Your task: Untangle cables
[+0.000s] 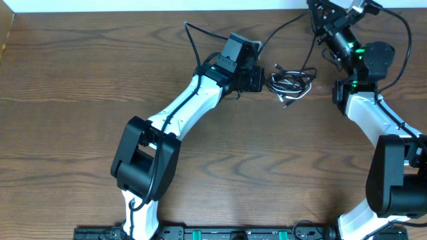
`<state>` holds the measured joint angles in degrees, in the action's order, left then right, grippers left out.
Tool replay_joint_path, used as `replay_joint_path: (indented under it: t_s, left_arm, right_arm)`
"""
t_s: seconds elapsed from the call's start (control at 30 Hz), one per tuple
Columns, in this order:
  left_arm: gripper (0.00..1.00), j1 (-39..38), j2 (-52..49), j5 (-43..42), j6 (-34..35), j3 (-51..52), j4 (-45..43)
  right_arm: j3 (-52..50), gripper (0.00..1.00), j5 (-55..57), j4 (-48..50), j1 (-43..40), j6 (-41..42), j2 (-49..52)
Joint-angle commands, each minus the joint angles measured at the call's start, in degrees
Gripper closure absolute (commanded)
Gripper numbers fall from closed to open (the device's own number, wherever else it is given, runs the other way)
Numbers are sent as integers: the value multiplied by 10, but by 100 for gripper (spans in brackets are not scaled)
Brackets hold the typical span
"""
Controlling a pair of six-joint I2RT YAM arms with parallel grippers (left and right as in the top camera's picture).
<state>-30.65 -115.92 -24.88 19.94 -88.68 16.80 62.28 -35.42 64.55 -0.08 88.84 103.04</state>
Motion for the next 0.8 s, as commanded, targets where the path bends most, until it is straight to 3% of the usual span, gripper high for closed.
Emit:
replay_joint_path:
  t_s: [0.0,0.23,0.4,0.6,0.63,0.67,0.77]
  left_arm:
    - [93,15,49,-5,14,-2,-14]
    - [93,19,160,23,1,-2,-19]
    - [93,13,208,183,9,-2,-8]
    - [93,13,211,106,34,-2,20]
    - [93,13,211,108,28,-2,27]
    - [93,13,211,115,29,-2,33]
    - [93,13,211,137,28,-2,58]
  right_arm:
    - [6,99,-42,-29,9,-80,-7]
    - [6,99,-72,-116,9,-134,-7]
    - [6,99,-87,-110,9,-133,-7]
    - [6,99,-100,-113,9,-141,-7]
    - [6,96,-100,-113,9,-147,-7]
    - [6,86,-100,-113,9,-156,-7]
    - [6,44,-110,-132,9,-183,-7]
